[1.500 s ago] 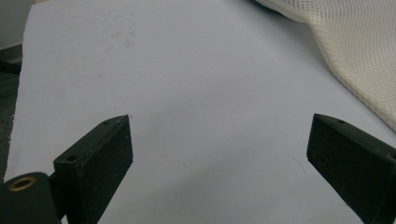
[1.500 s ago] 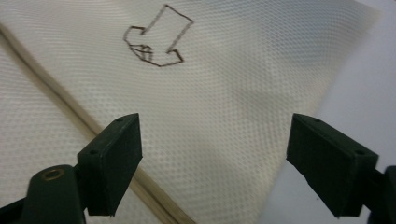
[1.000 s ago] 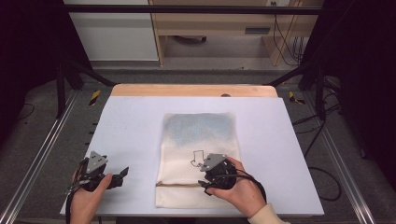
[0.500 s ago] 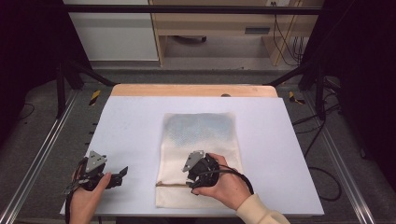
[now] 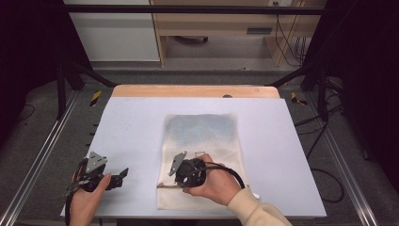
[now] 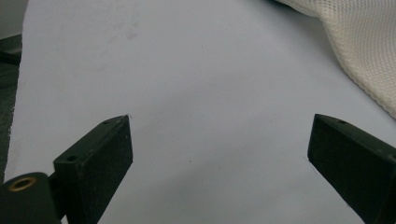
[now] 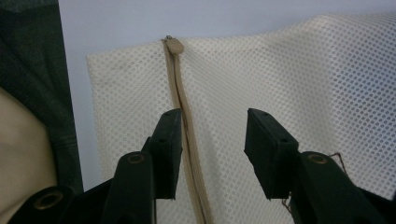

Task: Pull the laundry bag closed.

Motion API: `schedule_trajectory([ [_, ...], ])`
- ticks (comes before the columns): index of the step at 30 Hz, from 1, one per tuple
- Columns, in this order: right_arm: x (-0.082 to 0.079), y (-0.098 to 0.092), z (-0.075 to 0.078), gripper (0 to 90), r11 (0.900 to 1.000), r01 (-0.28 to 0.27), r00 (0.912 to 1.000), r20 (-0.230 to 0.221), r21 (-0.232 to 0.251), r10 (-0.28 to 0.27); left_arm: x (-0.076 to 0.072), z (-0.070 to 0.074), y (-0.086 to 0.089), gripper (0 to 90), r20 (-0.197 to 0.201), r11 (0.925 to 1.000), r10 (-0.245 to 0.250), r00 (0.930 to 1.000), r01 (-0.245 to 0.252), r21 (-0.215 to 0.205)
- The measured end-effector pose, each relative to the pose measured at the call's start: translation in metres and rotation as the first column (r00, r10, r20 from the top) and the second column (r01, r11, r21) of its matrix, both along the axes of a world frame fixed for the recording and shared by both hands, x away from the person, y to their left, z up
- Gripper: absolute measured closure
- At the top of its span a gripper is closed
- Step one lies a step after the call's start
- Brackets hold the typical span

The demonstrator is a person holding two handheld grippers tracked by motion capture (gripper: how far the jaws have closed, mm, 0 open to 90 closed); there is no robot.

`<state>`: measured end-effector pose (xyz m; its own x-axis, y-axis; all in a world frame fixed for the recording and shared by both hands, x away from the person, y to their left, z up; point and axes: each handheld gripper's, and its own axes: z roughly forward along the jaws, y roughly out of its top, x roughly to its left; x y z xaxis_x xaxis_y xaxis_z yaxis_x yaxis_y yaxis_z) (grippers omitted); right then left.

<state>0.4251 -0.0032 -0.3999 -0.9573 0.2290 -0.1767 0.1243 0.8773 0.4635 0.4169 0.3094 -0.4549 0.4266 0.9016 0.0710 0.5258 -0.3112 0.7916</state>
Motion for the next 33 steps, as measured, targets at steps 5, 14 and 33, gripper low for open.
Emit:
schedule_trajectory([
  [5, 0.000, 0.013, 0.002, 67.8, 0.999, -0.045, 0.9988, -0.022, -0.008, 0.045, 0.001, 0.001, 0.002, 6.5, -0.001, 1.0000, 0.004, 1.0000, -0.004, -0.004],
  [14, 0.005, 0.032, -0.007, 76.7, 0.996, -0.084, 0.9948, -0.056, 0.009, 0.085, 0.001, 0.000, 0.004, 6.8, 0.000, 0.9999, 0.013, 0.9999, -0.013, -0.001],
  [33, 0.017, 0.059, -0.025, 74.5, 0.996, -0.087, 0.9894, -0.114, 0.034, 0.090, 0.002, 0.000, 0.004, 7.2, -0.010, 1.0000, 0.002, 1.0000, -0.002, -0.002],
])
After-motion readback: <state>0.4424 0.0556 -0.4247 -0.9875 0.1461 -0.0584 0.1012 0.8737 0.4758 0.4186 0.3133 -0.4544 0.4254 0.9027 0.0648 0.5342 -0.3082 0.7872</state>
